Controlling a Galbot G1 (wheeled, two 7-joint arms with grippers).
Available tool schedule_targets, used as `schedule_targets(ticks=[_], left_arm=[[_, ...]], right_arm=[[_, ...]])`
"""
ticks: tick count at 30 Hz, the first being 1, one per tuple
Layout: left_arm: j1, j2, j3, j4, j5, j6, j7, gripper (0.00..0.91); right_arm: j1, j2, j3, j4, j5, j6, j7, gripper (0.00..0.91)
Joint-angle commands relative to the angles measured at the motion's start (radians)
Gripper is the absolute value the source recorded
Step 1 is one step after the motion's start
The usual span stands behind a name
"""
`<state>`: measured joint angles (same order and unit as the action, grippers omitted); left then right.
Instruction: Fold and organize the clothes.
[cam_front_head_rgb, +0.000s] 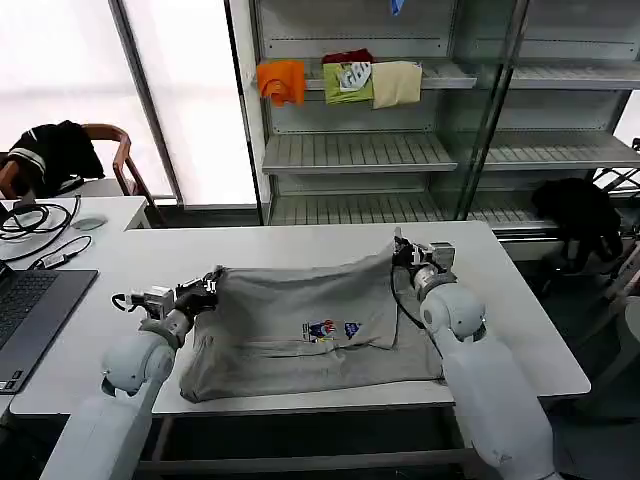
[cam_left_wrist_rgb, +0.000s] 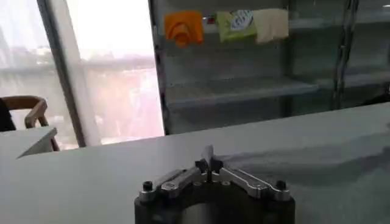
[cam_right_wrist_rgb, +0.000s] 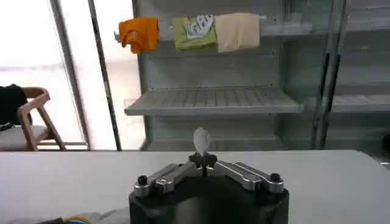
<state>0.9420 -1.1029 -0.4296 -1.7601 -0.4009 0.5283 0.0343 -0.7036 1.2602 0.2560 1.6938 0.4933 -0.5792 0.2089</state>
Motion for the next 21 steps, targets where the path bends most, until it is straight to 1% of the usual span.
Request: schedule_targets(ticks=[1, 10, 17, 21], left_arm=[[0.181, 0.006, -0.037, -0.136, 0.019, -0.014, 0.014, 0.010], [0.271, -0.007, -0.041, -0.177, 0.047, -0.022, 0.019, 0.010], [0.307, -0.024, -0.039, -0.175, 0.067, -0.021, 0.018, 0.010], [0.320, -0.026, -0.039, -0.173, 0.075, -0.020, 0.019, 0.010]], right_arm=[[-0.178, -0.019, 0.031, 0.187, 0.007, 0.002, 0.011, 0.000], [-0.351, -0.027, 0.077, 0.256, 0.002, 0.008, 0.031, 0.000], [-0.455, -0.032, 0.120, 0.255, -0.009, 0.025, 0.052, 0.000], [-0.515, -0.030, 0.141, 0.266, -0.018, 0.038, 0.054, 0.000]])
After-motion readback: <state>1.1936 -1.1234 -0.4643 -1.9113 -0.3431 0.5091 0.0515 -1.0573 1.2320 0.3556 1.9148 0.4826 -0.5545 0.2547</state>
